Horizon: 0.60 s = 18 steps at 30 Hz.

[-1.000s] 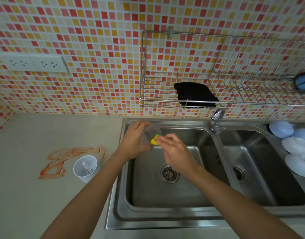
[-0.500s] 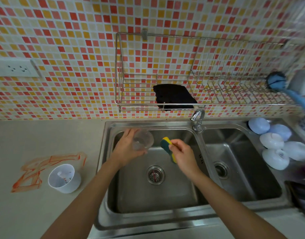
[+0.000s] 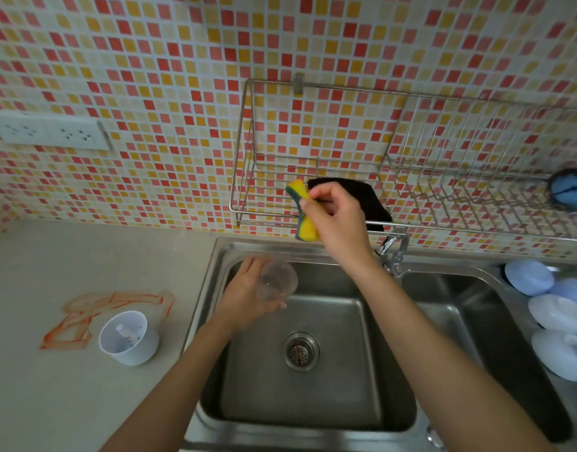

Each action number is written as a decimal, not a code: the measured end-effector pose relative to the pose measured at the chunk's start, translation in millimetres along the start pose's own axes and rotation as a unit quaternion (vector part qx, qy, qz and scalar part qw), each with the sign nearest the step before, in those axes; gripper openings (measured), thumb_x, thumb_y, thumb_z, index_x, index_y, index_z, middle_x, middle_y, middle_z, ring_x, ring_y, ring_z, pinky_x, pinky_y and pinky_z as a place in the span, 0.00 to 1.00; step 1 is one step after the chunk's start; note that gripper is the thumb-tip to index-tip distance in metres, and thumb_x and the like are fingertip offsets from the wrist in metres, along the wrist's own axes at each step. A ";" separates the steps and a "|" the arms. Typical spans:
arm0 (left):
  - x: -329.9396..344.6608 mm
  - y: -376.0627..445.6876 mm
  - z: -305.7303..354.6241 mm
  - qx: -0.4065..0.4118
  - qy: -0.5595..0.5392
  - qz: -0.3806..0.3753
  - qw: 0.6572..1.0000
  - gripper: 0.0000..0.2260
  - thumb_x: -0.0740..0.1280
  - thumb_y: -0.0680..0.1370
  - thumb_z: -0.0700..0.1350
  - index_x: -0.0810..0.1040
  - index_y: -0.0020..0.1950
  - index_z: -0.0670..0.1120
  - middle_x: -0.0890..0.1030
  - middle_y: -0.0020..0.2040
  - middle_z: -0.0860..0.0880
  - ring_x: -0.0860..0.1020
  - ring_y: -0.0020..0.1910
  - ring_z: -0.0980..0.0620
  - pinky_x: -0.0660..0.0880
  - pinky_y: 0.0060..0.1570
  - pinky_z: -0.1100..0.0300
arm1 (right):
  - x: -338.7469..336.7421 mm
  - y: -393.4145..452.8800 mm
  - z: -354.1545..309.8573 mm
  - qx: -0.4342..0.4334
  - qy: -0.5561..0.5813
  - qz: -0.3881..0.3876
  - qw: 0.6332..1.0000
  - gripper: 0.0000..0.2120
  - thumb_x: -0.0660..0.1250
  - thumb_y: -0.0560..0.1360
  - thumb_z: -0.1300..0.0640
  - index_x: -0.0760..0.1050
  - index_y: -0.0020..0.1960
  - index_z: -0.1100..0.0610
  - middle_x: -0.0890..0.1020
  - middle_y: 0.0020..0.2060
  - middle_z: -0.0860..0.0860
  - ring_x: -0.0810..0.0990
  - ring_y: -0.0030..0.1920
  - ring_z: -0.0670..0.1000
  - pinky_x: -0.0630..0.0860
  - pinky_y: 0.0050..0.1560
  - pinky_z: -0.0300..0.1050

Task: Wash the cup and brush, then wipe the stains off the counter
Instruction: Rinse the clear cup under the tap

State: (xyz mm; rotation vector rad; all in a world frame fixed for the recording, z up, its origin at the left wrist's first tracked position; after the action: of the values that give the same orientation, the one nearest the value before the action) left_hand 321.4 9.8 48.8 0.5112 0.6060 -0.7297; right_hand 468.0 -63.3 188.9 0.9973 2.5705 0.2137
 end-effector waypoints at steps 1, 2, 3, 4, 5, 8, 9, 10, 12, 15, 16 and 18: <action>-1.5 -1.0 0.6 -0.002 -0.001 0.002 1.000 0.38 0.81 0.61 0.49 0.67 0.68 0.51 0.68 0.62 0.57 0.70 0.63 0.56 0.71 0.61 0.58 | 3.4 12.7 -7.3 -0.017 -0.030 0.009 0.999 0.03 0.70 0.74 0.57 0.76 0.47 0.54 0.80 0.44 0.46 0.79 0.46 0.44 0.76 0.46 0.34; -3.1 -1.7 0.7 -0.006 0.001 0.003 1.000 0.38 0.81 0.62 0.50 0.67 0.68 0.51 0.68 0.62 0.58 0.70 0.63 0.56 0.70 0.61 0.60 | 7.8 25.1 -13.2 -0.035 -0.075 0.017 0.996 0.04 0.70 0.74 0.56 0.76 0.47 0.54 0.80 0.45 0.47 0.78 0.45 0.44 0.73 0.43 0.32; -4.8 -1.6 -0.1 -0.010 0.004 0.003 1.000 0.39 0.81 0.62 0.50 0.67 0.68 0.51 0.68 0.62 0.58 0.70 0.63 0.55 0.70 0.61 0.60 | 13.7 37.3 -16.3 -0.051 -0.134 0.021 0.990 0.04 0.70 0.74 0.56 0.76 0.47 0.54 0.79 0.46 0.48 0.77 0.45 0.45 0.70 0.40 0.30; -6.5 -0.9 -1.3 -0.014 0.007 0.002 1.000 0.39 0.81 0.62 0.50 0.66 0.68 0.51 0.68 0.63 0.58 0.70 0.64 0.55 0.70 0.62 0.59 | 21.0 49.0 -15.5 -0.057 -0.192 0.019 0.980 0.05 0.69 0.74 0.55 0.76 0.47 0.55 0.78 0.48 0.49 0.75 0.44 0.45 0.66 0.38 0.30; -7.9 0.3 -2.6 -0.018 0.010 0.000 1.000 0.39 0.81 0.62 0.51 0.66 0.68 0.51 0.69 0.64 0.56 0.70 0.64 0.54 0.71 0.62 0.58 | 28.2 59.9 -10.8 -0.054 -0.239 0.012 0.969 0.05 0.69 0.75 0.55 0.76 0.47 0.55 0.77 0.50 0.50 0.74 0.44 0.45 0.64 0.36 0.31; -10.7 2.8 -5.9 -0.020 0.015 -0.001 1.000 0.40 0.81 0.60 0.51 0.67 0.68 0.51 0.70 0.64 0.54 0.70 0.64 0.53 0.72 0.62 0.55 | 48.9 84.7 15.5 -0.015 -0.340 -0.017 0.940 0.05 0.67 0.76 0.55 0.76 0.47 0.56 0.75 0.50 0.51 0.73 0.42 0.48 0.66 0.36 0.40; -10.8 3.4 -6.7 -0.019 0.015 -0.002 1.000 0.40 0.81 0.60 0.51 0.67 0.68 0.52 0.70 0.64 0.54 0.70 0.63 0.54 0.72 0.62 0.55 | 54.3 89.8 23.0 -0.006 -0.362 -0.022 0.932 0.06 0.67 0.76 0.54 0.76 0.46 0.57 0.77 0.48 0.52 0.75 0.40 0.49 0.68 0.35 0.42; -10.3 3.8 -6.8 -0.019 0.016 -0.005 1.000 0.40 0.82 0.60 0.51 0.67 0.68 0.52 0.69 0.64 0.55 0.70 0.63 0.54 0.72 0.62 0.56 | 58.0 93.4 29.1 0.003 -0.377 -0.026 0.926 0.07 0.68 0.76 0.53 0.76 0.43 0.56 0.78 0.42 0.52 0.77 0.37 0.50 0.69 0.32 0.42; -8.2 6.2 -5.3 -0.019 0.014 -0.008 1.000 0.41 0.82 0.59 0.51 0.67 0.68 0.53 0.68 0.64 0.57 0.70 0.63 0.55 0.72 0.62 0.57 | 61.4 93.5 32.7 0.017 -0.388 -0.045 0.920 0.14 0.67 0.77 0.51 0.72 0.35 0.55 0.75 0.30 0.50 0.76 0.30 0.50 0.67 0.28 0.41; 0.8 10.6 -3.1 -0.016 0.011 -0.012 1.000 0.42 0.82 0.59 0.50 0.68 0.68 0.50 0.67 0.63 0.57 0.68 0.62 0.58 0.69 0.63 0.60 | 46.7 77.4 15.2 -0.012 -0.357 -0.055 0.932 0.15 0.65 0.78 0.47 0.76 0.37 0.56 0.79 0.33 0.50 0.77 0.33 0.49 0.72 0.33 0.44; 6.4 11.8 -3.3 -0.018 0.014 -0.019 1.000 0.42 0.82 0.59 0.51 0.68 0.69 0.50 0.67 0.63 0.57 0.67 0.62 0.60 0.68 0.62 0.63 | 30.9 66.2 6.0 -0.045 -0.333 -0.020 0.942 0.13 0.64 0.77 0.47 0.79 0.41 0.55 0.81 0.38 0.49 0.78 0.37 0.49 0.75 0.37 0.45; 23.1 15.8 -2.1 -0.028 0.012 -0.046 0.998 0.42 0.81 0.60 0.52 0.67 0.70 0.49 0.68 0.66 0.54 0.67 0.63 0.59 0.68 0.62 0.63 | -20.1 30.4 -10.5 -0.135 -0.272 0.118 0.946 0.10 0.65 0.76 0.50 0.81 0.45 0.56 0.82 0.43 0.48 0.78 0.43 0.47 0.77 0.44 0.44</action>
State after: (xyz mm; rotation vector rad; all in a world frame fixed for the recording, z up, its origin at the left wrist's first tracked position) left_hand 346.0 10.6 35.4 0.4430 0.6744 -0.7922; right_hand 496.3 -54.5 212.6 1.0759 1.8692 0.2963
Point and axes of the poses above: each hand's wrist, its own y-axis towards the middle knuckle, its own x-axis out of the palm, z = x × y, the point moved 8 cm from there along y, towards the middle knuckle
